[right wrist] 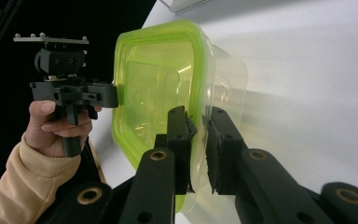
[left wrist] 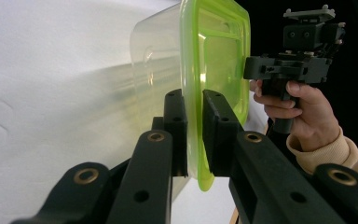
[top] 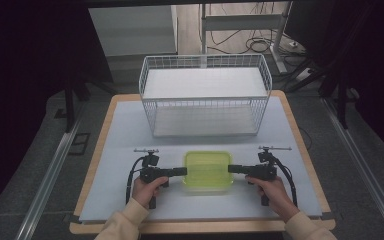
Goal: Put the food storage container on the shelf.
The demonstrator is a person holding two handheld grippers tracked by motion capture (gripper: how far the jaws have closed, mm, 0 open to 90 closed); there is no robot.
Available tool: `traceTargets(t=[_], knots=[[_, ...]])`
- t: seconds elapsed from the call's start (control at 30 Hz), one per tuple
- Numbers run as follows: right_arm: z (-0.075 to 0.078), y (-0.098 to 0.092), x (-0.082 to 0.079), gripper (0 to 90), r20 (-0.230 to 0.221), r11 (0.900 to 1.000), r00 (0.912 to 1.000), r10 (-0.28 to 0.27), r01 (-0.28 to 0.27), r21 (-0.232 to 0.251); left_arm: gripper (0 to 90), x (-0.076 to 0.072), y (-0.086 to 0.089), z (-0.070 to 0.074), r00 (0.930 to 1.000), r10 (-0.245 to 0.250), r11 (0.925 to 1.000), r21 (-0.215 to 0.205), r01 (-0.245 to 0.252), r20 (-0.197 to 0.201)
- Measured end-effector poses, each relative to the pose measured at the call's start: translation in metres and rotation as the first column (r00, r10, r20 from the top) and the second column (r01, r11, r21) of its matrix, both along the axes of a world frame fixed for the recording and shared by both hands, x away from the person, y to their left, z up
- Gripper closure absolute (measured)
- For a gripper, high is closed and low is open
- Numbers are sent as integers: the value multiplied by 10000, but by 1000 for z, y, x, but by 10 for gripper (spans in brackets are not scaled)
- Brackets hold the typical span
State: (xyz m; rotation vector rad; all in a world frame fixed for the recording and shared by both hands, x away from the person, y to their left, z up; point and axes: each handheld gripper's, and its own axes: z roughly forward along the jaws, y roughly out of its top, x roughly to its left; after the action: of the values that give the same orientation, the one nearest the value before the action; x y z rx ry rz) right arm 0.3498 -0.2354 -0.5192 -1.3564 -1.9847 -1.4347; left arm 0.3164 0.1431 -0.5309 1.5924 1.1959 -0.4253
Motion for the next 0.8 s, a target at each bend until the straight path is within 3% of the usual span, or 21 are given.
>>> traceTargets(t=[0.63, 0.8], knots=[[15, -1, -2, 819, 406, 9999, 9992, -20, 13, 161, 821, -5, 0, 16, 9985, -124, 9999, 70, 121, 540], [22, -2, -3, 820, 567, 9999, 9984, 11, -20, 162, 822, -7, 0, 20, 9983, -114, 9999, -90, 119, 571]])
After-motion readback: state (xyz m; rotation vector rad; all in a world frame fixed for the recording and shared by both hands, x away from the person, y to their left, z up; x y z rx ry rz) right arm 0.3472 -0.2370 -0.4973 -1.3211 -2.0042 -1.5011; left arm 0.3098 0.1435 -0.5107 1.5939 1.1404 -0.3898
